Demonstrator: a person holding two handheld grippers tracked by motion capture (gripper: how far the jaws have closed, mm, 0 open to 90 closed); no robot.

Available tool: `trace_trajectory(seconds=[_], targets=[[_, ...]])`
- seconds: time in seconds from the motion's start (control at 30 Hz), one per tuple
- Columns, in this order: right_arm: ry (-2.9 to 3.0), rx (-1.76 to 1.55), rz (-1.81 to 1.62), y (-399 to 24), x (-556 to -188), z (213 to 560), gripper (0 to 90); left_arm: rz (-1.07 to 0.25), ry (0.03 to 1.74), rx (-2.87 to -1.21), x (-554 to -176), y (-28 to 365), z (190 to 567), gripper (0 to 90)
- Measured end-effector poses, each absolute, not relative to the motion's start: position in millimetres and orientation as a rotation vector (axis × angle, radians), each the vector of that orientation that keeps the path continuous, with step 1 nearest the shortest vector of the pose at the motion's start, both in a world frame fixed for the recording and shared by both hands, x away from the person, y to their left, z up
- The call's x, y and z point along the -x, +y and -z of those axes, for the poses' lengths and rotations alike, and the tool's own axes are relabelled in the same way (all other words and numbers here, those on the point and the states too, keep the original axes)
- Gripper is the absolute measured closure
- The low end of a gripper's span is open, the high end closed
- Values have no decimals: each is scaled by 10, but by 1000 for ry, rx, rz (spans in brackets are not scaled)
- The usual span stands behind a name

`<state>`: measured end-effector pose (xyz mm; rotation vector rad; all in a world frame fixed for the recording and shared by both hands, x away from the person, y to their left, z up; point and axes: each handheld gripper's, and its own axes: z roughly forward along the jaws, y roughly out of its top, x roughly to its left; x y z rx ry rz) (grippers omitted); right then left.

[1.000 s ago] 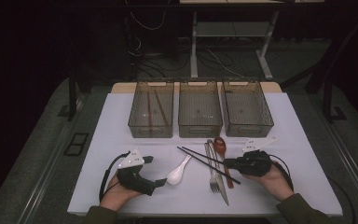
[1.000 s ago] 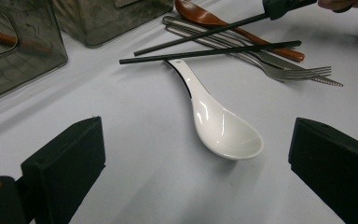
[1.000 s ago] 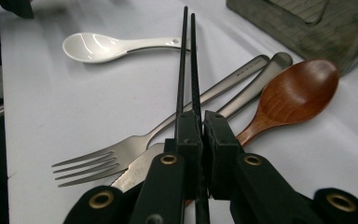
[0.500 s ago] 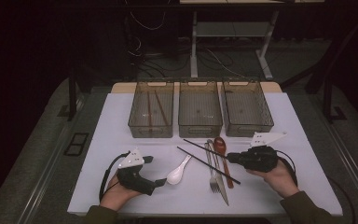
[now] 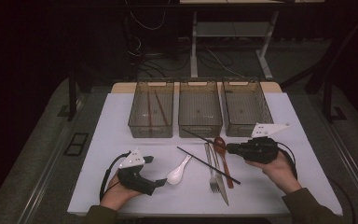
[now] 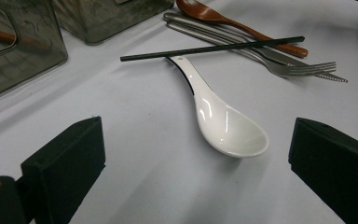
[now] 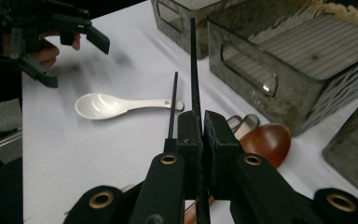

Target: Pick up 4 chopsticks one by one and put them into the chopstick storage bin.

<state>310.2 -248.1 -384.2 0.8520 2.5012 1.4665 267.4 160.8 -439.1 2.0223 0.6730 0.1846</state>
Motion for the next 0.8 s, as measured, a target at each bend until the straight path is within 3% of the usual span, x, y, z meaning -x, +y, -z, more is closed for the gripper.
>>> trace_trajectory(seconds=[0.8], targets=[[2457,-873,-1447,-2136,-3490,3645,854,-187,675,-2021,-2692,1618,4395,29]])
